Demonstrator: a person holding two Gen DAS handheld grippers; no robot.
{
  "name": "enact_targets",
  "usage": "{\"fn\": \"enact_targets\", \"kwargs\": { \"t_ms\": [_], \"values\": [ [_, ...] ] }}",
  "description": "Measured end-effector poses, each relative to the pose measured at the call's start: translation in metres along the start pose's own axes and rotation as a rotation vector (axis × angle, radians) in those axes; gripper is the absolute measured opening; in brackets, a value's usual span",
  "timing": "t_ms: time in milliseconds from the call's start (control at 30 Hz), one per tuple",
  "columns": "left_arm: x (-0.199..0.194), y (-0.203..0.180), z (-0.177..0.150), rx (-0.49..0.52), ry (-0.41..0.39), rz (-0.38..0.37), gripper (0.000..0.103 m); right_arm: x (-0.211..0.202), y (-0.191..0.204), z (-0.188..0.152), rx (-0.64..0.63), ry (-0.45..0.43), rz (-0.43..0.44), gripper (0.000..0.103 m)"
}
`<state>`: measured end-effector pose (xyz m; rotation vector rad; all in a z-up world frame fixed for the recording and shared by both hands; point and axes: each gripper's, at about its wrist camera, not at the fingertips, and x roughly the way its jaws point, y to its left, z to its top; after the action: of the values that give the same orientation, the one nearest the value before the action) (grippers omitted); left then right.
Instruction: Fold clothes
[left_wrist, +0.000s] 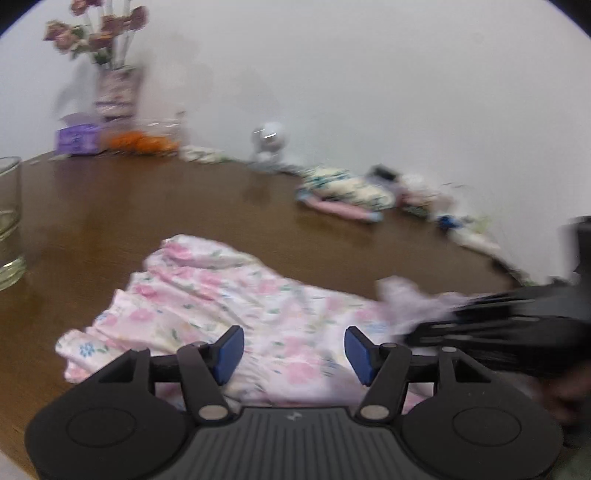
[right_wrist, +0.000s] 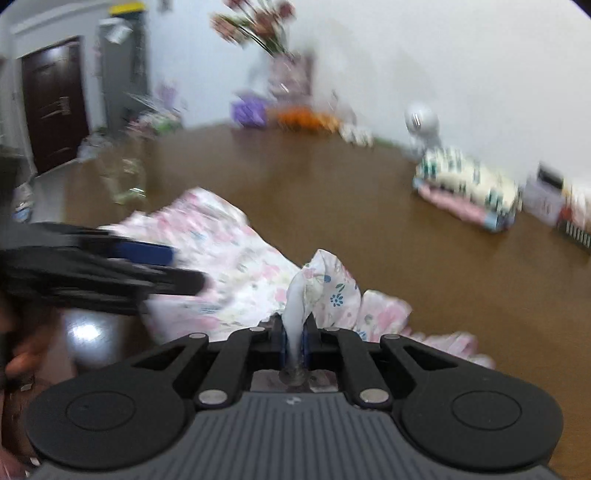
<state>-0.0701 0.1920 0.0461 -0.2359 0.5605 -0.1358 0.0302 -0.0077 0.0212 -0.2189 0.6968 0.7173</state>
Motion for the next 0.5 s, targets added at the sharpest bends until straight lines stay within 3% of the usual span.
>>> {"fn": "enact_targets", "kwargs": {
  "t_ms": [100,167,233,300,333,433,500],
  "values": [
    [-0.013,-0.01,-0.005,0.055,0.001,-0.117,0.062,0.002,-0.02,0.001,0.096,0.03,0.091,0.022],
    [-0.013,-0.022,-0.008,0.11,0.002,-0.15,0.066,-0.024,-0.028,0.0,0.081,-0.02,0.188,0.069],
    [-0.009,-0.031,-0.01,0.148,0.007,-0.173,0.066,-0.06,-0.031,-0.005,-0.053,-0.091,0.245,0.086],
    [-0.002,-0.036,-0.009,0.157,0.02,-0.188,0.066,-0.091,-0.031,-0.017,-0.257,-0.122,0.268,0.094],
    [0.003,-0.04,-0.007,0.162,0.027,-0.196,0.066,-0.096,-0.031,-0.022,-0.325,-0.087,0.261,0.099],
    [0.019,-0.053,-0.001,0.197,0.07,-0.223,0.066,-0.095,-0.03,-0.037,-0.49,0.046,0.204,0.095],
    [0.035,-0.062,0.001,0.209,0.11,-0.228,0.064,-0.083,-0.031,-0.04,-0.535,0.051,0.164,0.091]
  ]
}}
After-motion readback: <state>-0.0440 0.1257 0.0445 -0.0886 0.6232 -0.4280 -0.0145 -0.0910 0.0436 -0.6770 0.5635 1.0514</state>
